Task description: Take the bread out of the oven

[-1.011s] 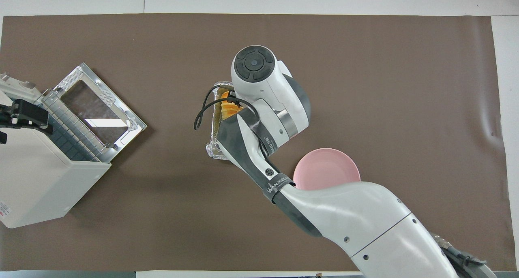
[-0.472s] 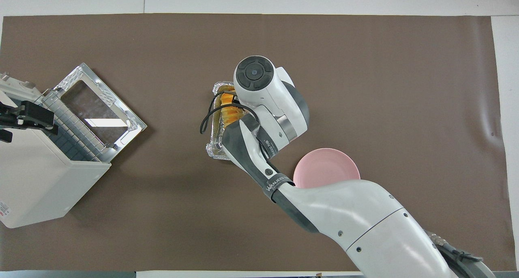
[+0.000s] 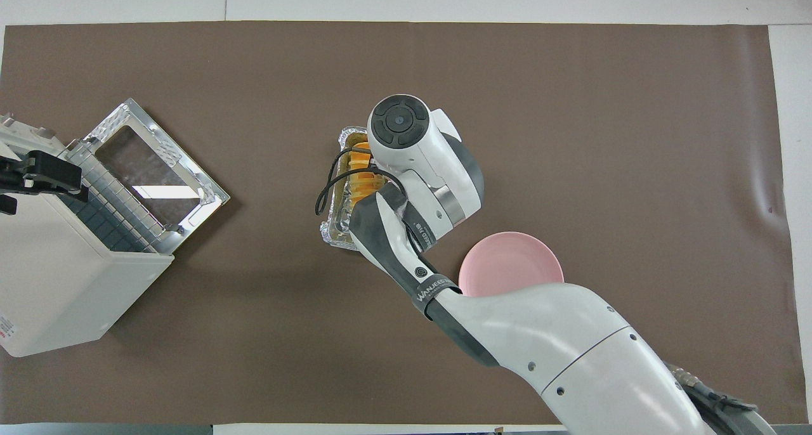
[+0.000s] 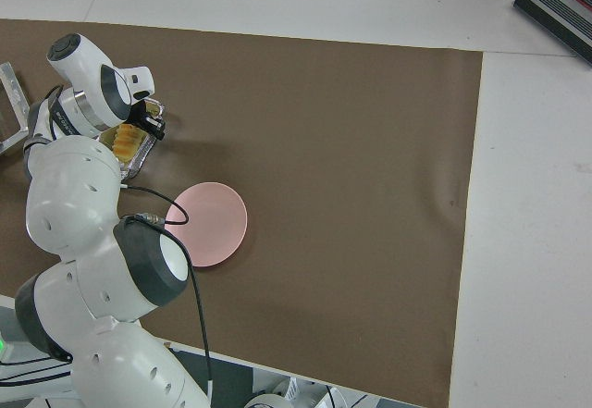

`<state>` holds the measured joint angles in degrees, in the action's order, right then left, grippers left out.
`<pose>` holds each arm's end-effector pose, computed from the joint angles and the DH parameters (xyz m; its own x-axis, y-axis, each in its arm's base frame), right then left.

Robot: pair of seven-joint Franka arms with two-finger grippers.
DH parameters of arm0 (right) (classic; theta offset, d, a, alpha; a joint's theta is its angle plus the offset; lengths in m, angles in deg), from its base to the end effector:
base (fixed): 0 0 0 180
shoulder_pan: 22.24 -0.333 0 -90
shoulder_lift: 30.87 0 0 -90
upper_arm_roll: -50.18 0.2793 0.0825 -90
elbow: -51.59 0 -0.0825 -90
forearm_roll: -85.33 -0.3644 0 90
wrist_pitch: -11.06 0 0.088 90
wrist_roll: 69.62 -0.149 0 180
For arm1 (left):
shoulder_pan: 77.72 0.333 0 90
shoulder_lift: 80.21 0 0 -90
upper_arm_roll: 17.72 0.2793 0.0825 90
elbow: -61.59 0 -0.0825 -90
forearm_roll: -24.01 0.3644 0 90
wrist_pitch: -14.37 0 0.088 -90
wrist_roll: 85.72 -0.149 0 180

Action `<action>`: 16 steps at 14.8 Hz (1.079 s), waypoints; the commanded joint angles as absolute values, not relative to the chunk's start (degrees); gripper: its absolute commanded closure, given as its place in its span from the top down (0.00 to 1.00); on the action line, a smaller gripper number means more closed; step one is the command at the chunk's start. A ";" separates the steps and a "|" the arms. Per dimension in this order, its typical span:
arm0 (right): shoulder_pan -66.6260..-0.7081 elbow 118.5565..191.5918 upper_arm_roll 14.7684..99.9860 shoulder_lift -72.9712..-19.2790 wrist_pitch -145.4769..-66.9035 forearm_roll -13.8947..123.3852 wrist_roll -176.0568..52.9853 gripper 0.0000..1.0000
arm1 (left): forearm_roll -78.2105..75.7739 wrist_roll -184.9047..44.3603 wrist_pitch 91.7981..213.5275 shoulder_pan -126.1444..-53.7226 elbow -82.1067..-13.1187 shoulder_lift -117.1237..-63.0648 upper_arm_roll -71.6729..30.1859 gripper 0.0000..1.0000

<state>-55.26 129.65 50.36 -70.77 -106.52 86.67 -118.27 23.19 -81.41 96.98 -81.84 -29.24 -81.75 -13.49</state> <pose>0.5787 0.3758 0.2468 0.9665 -0.2565 0.0096 -0.2566 -0.9664 0.0174 0.5189 -0.0017 0.5156 0.9826 0.0755 -0.1699 0.0765 -0.9971 -0.0005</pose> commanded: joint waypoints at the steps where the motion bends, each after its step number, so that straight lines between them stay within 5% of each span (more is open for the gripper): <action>1: -55.20 130.60 50.44 -69.46 -106.98 87.36 -117.17 0.00 | 24.09 -82.37 98.22 -81.06 -30.52 -80.74 -14.29 1.00; 6: -53.89 127.64 50.62 -69.02 -101.99 86.75 -115.86 0.00 | 23.83 -82.46 98.56 -81.41 -29.38 -80.82 -14.73 1.00; 11: -44.15 121.11 50.88 -66.56 -92.05 80.50 -103.93 0.00 | 23.65 -83.69 101.11 -81.76 -29.91 -80.91 -14.73 1.00; 16: -35.97 124.78 50.53 -65.24 -95.02 80.06 -88.55 0.00 | 23.65 -83.61 102.78 -81.76 -30.00 -80.91 -14.73 1.00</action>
